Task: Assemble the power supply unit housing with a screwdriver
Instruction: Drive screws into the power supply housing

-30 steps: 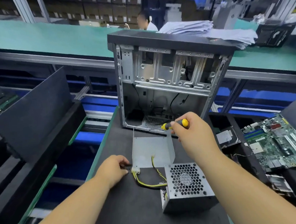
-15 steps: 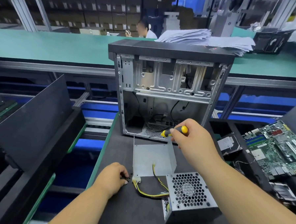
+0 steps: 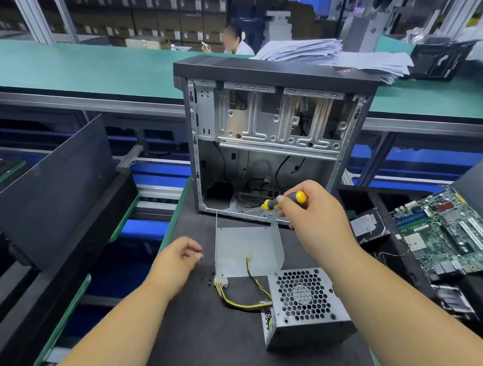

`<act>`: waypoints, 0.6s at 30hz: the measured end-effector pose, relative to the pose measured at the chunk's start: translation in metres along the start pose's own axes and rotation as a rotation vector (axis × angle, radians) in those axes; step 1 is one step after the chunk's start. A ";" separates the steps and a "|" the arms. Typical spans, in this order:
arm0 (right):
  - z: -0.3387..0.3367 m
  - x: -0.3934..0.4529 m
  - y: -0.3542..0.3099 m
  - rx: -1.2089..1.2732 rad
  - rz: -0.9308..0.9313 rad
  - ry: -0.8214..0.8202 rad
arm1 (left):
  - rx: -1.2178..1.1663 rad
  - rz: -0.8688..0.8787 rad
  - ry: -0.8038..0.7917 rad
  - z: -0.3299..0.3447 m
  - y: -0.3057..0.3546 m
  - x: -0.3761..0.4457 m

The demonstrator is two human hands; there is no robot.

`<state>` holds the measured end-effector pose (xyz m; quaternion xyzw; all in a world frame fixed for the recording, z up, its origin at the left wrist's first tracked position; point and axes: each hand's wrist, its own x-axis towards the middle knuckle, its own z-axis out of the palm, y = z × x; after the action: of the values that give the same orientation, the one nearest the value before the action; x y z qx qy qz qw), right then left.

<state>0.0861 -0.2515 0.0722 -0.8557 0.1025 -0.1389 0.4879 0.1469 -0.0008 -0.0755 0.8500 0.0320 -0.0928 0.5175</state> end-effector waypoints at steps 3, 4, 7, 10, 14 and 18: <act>-0.004 -0.005 -0.003 0.035 -0.034 -0.009 | -0.285 -0.011 -0.018 -0.003 0.025 -0.004; -0.006 -0.007 -0.004 0.057 -0.044 -0.006 | -0.366 -0.014 -0.027 -0.003 0.033 -0.007; -0.013 -0.013 -0.004 0.138 -0.073 0.004 | -0.640 -0.046 -0.087 0.003 0.057 -0.017; -0.020 -0.019 0.000 0.216 -0.094 0.009 | -0.817 -0.081 -0.156 0.013 0.076 -0.029; -0.033 -0.024 0.008 0.245 -0.093 0.000 | -0.862 -0.095 -0.207 0.032 0.093 -0.042; -0.050 -0.031 0.014 0.262 -0.081 0.008 | -0.915 -0.147 -0.257 0.054 0.107 -0.052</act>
<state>0.0395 -0.2894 0.0803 -0.7876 0.0506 -0.1740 0.5889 0.1052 -0.0959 0.0039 0.5123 0.0654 -0.2100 0.8302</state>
